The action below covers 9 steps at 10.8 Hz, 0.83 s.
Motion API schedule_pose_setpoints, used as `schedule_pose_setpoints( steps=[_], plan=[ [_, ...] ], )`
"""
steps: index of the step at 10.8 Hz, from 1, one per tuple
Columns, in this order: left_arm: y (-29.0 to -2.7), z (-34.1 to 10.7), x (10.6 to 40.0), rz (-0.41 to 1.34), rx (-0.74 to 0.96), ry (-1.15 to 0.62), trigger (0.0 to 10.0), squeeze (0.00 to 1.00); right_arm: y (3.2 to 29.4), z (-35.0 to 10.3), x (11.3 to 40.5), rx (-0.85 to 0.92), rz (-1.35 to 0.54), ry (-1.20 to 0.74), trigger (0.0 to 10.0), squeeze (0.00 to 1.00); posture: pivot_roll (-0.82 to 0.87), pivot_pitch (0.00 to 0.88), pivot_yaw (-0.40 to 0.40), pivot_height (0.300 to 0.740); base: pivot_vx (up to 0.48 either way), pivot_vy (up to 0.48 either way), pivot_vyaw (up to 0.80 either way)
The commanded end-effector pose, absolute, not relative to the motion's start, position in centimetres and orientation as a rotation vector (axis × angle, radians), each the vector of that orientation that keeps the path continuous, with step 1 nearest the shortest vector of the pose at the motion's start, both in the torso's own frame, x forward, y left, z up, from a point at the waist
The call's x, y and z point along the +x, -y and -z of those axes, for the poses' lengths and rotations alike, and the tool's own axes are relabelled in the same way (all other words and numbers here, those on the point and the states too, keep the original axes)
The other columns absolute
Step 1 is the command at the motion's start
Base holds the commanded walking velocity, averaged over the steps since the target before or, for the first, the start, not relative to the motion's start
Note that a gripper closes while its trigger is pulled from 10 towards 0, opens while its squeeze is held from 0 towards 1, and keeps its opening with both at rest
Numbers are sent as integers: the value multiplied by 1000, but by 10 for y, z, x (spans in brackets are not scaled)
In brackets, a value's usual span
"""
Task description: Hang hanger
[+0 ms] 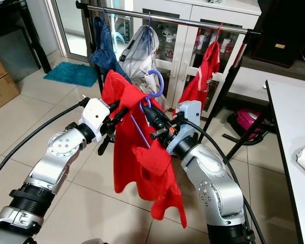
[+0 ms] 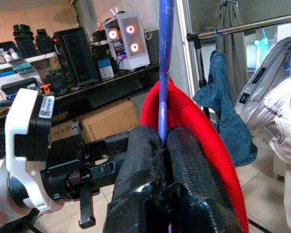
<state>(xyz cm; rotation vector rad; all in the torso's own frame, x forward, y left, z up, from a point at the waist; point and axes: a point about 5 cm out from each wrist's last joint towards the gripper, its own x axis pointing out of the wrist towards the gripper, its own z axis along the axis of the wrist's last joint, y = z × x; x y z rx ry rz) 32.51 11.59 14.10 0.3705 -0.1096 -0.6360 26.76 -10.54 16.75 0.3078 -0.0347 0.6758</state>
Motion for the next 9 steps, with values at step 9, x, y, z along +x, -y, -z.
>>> schedule_pose_setpoints(
  steps=[9],
  plan=[
    [-171,-200,315,783,385,97,0,0,126,-147,270,16,-750,-115,0,0,-58,0,-25,740,0,0,0]
  ],
)
